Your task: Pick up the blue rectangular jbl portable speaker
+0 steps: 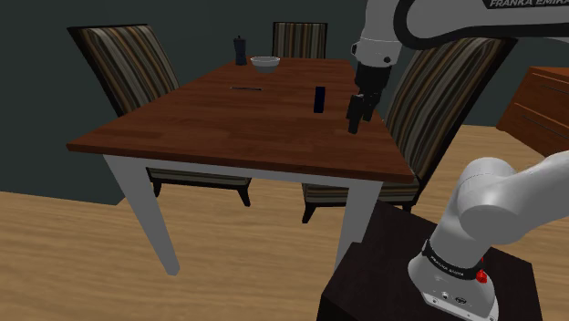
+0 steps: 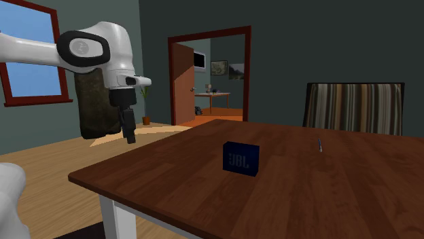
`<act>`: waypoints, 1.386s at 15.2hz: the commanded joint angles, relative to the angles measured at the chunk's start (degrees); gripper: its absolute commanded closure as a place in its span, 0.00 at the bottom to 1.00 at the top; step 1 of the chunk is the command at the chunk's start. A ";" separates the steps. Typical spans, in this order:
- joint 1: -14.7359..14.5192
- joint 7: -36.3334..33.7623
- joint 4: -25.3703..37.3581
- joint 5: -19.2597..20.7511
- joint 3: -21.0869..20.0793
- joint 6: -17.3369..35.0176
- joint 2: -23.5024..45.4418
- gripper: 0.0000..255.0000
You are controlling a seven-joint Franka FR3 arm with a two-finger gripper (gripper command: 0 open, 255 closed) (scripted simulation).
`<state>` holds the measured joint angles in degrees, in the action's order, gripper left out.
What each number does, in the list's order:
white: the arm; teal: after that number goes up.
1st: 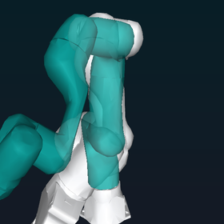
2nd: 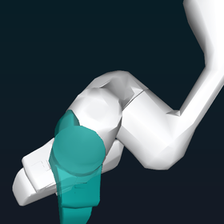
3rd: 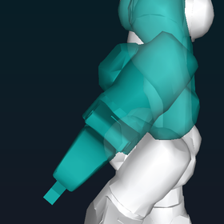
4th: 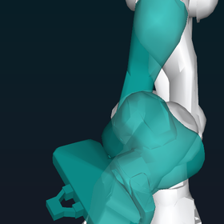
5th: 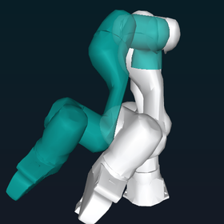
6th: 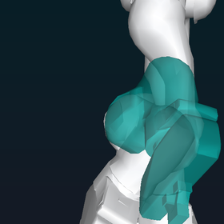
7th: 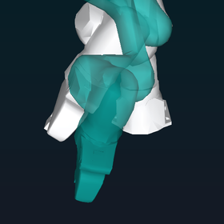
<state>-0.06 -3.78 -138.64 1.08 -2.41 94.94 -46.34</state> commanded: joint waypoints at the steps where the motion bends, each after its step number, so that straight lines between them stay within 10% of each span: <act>1: 0.00 0.00 0.00 0.00 0.00 0.00 0.00 0.00; 21: 9.91 -6.61 40.25 -0.69 9.27 -0.03 42.94 0.00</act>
<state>9.43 -10.04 -101.11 0.72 6.37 95.45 -5.71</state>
